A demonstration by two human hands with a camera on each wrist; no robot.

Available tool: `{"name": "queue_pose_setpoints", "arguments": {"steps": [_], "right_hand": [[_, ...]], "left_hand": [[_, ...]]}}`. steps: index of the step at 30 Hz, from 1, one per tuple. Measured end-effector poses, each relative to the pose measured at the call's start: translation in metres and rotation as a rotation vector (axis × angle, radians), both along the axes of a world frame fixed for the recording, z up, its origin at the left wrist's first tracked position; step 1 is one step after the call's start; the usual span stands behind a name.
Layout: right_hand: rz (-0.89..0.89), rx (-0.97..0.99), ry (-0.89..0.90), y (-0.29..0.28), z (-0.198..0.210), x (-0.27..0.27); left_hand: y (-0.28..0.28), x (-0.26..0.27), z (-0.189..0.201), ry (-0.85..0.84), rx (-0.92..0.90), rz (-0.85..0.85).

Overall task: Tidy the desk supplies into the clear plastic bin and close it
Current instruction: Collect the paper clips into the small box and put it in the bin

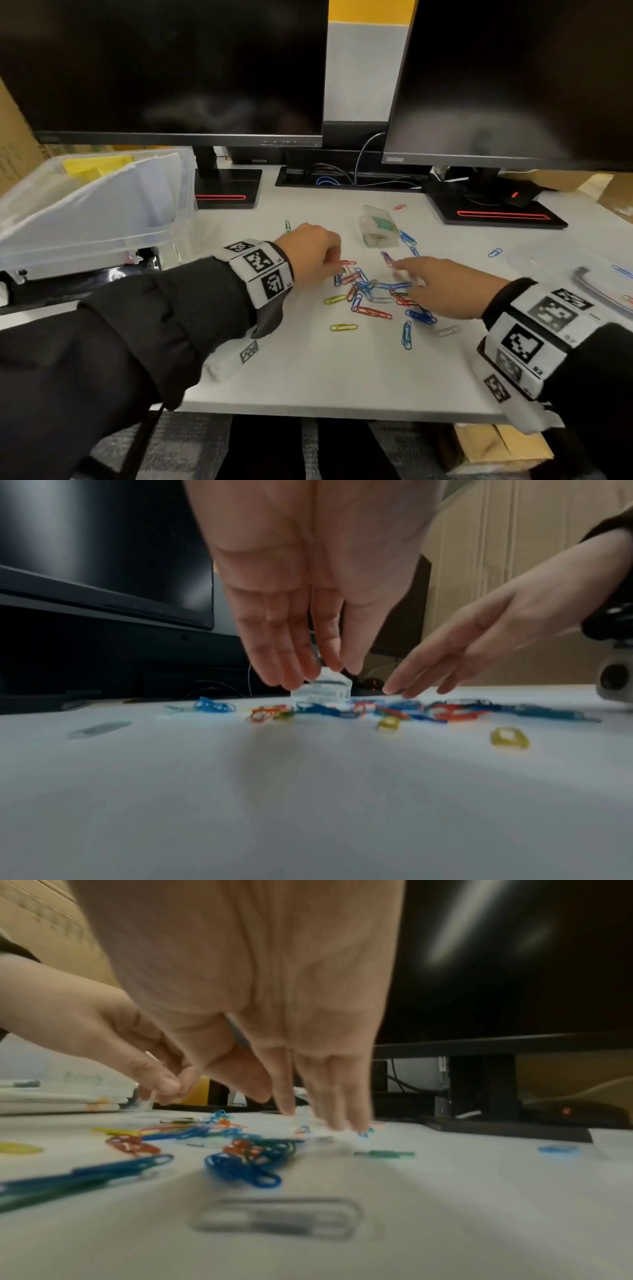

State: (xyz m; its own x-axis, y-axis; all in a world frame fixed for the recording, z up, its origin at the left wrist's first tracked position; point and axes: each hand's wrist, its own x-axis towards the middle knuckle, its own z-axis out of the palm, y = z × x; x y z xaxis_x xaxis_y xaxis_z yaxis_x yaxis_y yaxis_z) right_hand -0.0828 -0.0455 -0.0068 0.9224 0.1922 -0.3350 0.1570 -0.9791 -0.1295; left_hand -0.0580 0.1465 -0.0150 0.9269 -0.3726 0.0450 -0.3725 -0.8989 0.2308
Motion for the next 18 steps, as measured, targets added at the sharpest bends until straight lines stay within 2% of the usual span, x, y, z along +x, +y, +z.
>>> {"name": "queue_pose_setpoints", "arguments": {"steps": [2,4,5,8,10,12,14,18], "right_hand": [[-0.056,0.079,-0.091,-0.007,0.001,-0.004],[-0.105,0.090,-0.144,-0.018,0.002,-0.008],[-0.133,0.076,-0.076,-0.025,0.005,-0.010],[-0.113,0.134,0.370,-0.038,0.008,-0.008],[-0.047,0.203,0.510,-0.036,0.007,-0.007],[-0.017,0.255,0.468,-0.029,0.000,-0.001],[-0.038,0.358,0.366,-0.018,-0.007,0.009],[-0.046,0.407,0.002,-0.008,-0.011,0.026]], "left_hand": [[0.012,-0.007,0.003,-0.010,0.065,0.010],[0.026,-0.020,0.005,0.060,0.145,0.037],[0.030,-0.027,0.004,0.129,0.179,0.036],[0.035,-0.043,-0.004,0.384,0.168,-0.011],[0.030,-0.041,-0.008,0.449,0.092,-0.047],[0.019,-0.031,-0.011,0.407,0.029,-0.082],[0.004,-0.020,-0.012,0.296,0.029,-0.127],[-0.021,-0.003,-0.011,0.126,0.037,-0.150]]}}
